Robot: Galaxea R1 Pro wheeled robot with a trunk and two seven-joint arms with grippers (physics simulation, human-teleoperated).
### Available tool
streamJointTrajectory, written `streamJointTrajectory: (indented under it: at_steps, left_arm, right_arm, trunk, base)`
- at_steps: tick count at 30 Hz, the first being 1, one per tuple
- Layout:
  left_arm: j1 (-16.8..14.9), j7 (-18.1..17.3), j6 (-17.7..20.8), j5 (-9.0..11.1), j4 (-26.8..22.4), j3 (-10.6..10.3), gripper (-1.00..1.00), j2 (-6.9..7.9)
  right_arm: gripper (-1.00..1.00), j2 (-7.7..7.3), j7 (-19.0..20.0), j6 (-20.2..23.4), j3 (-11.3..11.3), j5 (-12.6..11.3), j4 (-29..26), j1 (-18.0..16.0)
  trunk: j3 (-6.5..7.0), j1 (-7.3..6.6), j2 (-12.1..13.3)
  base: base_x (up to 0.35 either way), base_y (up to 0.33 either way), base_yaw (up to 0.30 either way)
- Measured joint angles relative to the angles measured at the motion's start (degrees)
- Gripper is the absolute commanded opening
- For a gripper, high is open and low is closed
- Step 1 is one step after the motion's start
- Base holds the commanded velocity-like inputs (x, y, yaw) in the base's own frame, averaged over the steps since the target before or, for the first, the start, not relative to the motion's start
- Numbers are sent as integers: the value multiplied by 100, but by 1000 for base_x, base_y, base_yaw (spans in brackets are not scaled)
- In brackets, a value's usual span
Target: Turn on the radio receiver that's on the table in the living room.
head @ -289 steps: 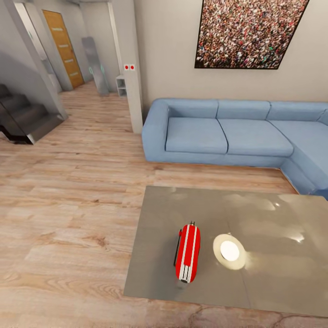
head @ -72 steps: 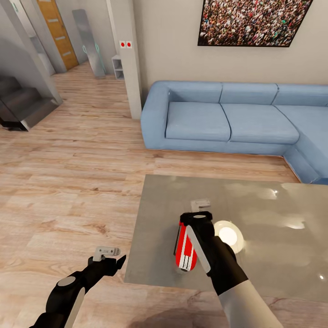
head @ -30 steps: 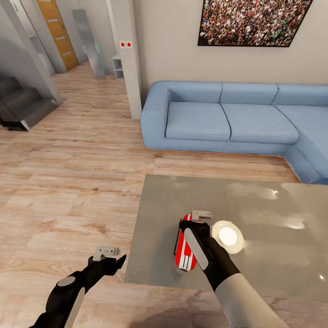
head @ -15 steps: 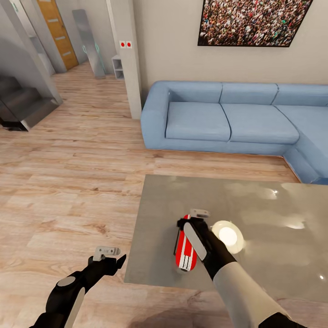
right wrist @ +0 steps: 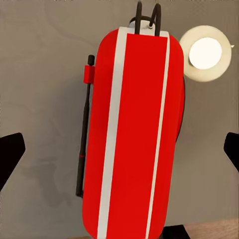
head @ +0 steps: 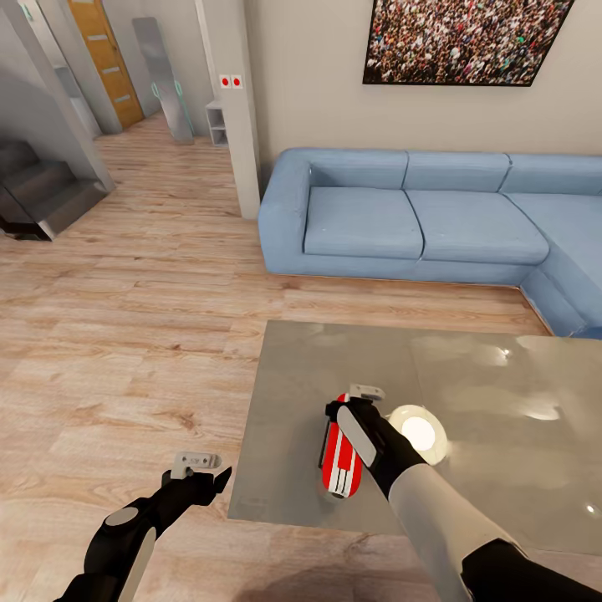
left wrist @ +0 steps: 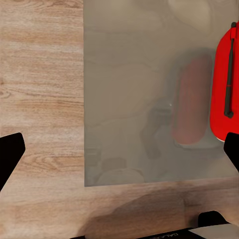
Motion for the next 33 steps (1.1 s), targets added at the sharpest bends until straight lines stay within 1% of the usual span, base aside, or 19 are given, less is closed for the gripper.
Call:
streamJointTrajectory:
  at_steps: [6,9,12,13,17,22,33]
  left_arm:
    - [0,1,-5,0,0,0,100,-2]
    - [0,3,-7,0,1,0,100,-4]
    - [0,2,-8,0,4,0,100,-4]
    - [0,4,-8,0,6,0,100,-4]
    - [0,5,-9,0,8,0,100,-5]
    - [0,6,-9,0,9,0,100,-5]
    - [0,6,-9,0,14,0,100,-8]
  right_arm:
    - [100,0,71,-41,2,3,114,-41]
    - [100,0,84,-63,2,-3,312,-117]
    - [100,0,136,-196,2,-13,687,-279]
    - [100,0,212,-305,2,-16,888,-354]
    - [100,0,454,-492,2,-21,1274,-490]
    - [100,0,571,-565,9,-22,1439,-542]
    - [100,0,615,-630,45,-23,1617,-560]
  trunk:
    - [0,0,0]
    - [0,0,0]
    - [0,0,0]
    - [0,0,0]
    - [0,0,0]
    - [0,0,0]
    - [0,0,0]
  base:
    - [0,0,0]
    - [0,0,0]
    - [0,0,0]
    - [0,0,0]
    - [0,0,0]
    - [0,0,0]
    - [0,0,0]
